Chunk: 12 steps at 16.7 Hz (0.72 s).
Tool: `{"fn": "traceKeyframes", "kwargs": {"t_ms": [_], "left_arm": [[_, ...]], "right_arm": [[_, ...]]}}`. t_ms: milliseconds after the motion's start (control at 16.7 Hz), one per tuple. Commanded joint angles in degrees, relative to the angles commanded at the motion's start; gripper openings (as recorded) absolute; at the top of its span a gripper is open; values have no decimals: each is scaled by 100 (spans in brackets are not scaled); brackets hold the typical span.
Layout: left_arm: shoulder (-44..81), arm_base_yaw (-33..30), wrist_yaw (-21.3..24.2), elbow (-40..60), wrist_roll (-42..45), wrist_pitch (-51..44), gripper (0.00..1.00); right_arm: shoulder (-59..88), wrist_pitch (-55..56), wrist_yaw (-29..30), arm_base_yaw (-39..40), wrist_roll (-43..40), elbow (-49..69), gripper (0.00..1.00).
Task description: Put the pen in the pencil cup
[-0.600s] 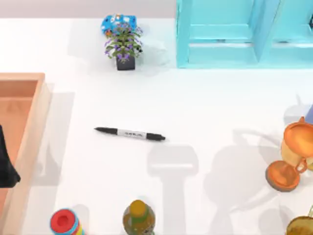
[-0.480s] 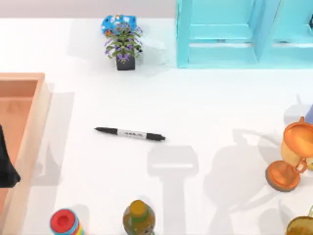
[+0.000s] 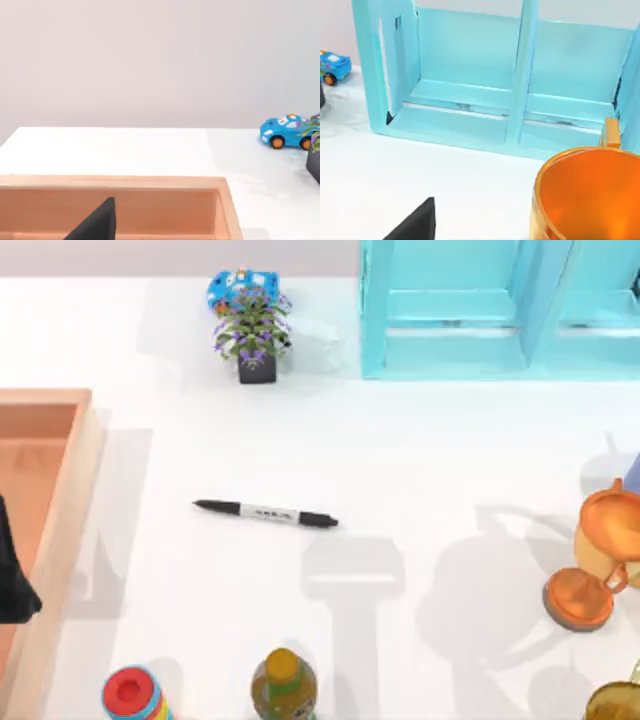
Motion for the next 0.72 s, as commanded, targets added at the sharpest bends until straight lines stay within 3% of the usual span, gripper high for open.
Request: {"fn": "traceKeyframes", "kwargs": {"t_ms": [720], "left_arm": [[0,0,0,0,0,0,100]], "right_arm": [[7551,-4250,580,2567,-1398,7498,100]]}}
